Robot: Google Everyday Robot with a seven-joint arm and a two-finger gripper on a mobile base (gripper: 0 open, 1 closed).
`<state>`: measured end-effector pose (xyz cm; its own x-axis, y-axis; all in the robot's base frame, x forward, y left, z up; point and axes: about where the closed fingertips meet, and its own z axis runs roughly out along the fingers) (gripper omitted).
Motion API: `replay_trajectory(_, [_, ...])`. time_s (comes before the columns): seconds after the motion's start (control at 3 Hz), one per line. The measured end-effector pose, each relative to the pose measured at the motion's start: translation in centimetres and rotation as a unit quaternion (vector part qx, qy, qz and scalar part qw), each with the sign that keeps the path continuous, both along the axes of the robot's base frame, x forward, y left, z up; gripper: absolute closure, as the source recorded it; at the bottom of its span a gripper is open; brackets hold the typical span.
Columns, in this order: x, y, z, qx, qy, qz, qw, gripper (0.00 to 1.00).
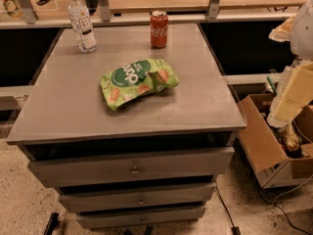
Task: Knock blue plastic bottle over
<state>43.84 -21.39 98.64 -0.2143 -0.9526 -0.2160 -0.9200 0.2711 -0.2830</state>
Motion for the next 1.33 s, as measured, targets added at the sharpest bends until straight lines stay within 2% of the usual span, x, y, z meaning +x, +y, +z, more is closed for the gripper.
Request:
replay_trajectory(0.33, [0.0,0.0,0.0,0.000,0.000,0.000,1.0000,0.00])
replay_trajectory(0.67, [0.1,0.0,0.4,0.016,-0.007,-0.001,0.9999,0.00])
replay_trajectory(1.0, [0.9,-0.6,1.8,0.076,-0.032,-0.026,0.9963,0.00])
replay_trajectory(1.33, [2.1,0.4,2.9,0.165,-0.051,-0.064,0.9828,0.00])
